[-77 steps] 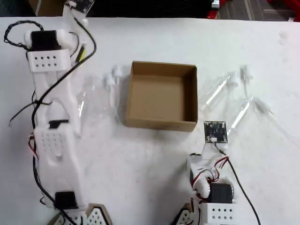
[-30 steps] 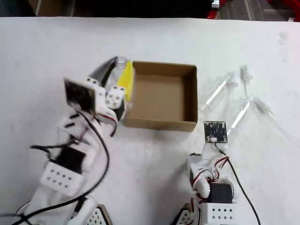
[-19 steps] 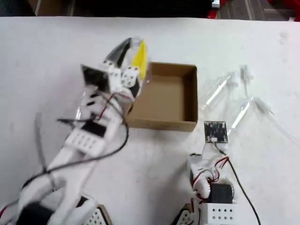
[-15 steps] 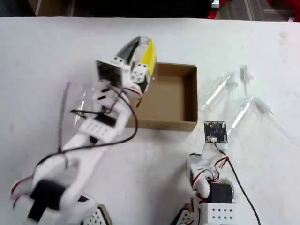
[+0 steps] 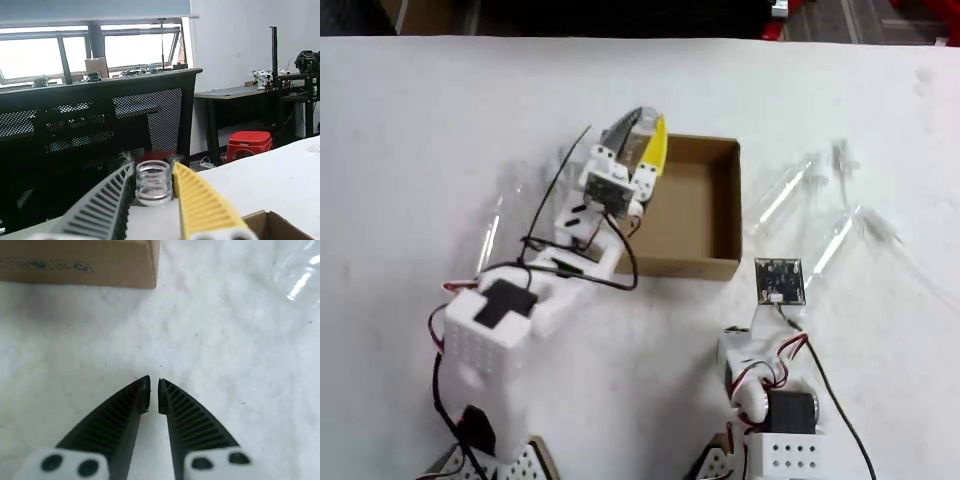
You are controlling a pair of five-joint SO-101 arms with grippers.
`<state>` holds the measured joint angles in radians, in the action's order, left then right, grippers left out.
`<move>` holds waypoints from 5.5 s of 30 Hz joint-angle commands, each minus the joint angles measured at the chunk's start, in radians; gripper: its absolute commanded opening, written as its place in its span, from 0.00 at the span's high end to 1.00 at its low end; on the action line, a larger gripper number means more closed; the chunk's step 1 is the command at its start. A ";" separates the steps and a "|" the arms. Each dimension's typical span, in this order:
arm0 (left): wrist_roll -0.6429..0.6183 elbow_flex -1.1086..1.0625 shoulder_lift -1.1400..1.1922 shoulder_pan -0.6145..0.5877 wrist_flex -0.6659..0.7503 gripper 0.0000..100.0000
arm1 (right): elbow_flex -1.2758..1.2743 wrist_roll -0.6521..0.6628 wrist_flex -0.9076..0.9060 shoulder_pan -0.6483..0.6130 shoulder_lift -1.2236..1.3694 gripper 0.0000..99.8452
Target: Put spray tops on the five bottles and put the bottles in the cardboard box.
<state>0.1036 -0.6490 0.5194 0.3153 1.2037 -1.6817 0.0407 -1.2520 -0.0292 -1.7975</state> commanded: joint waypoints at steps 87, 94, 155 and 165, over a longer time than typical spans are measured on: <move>-0.539 0.669 -0.343 -0.070 -1.962 0.74 | -0.009 -0.006 -0.007 0.004 -0.002 0.99; -0.539 0.677 -0.320 -0.065 -1.962 0.74 | -0.009 -0.006 -0.007 0.004 -0.002 0.99; -0.377 0.687 -0.634 -0.292 -2.673 0.94 | -0.009 -0.006 -0.007 0.004 -0.002 0.99; -0.278 0.609 -0.625 -0.102 -2.569 0.92 | -0.009 -0.006 -0.008 0.004 -0.002 0.99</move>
<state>-0.1956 -0.0276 -0.0591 0.1772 -1.4415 -1.6817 0.0407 -1.2520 -0.0292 -1.7975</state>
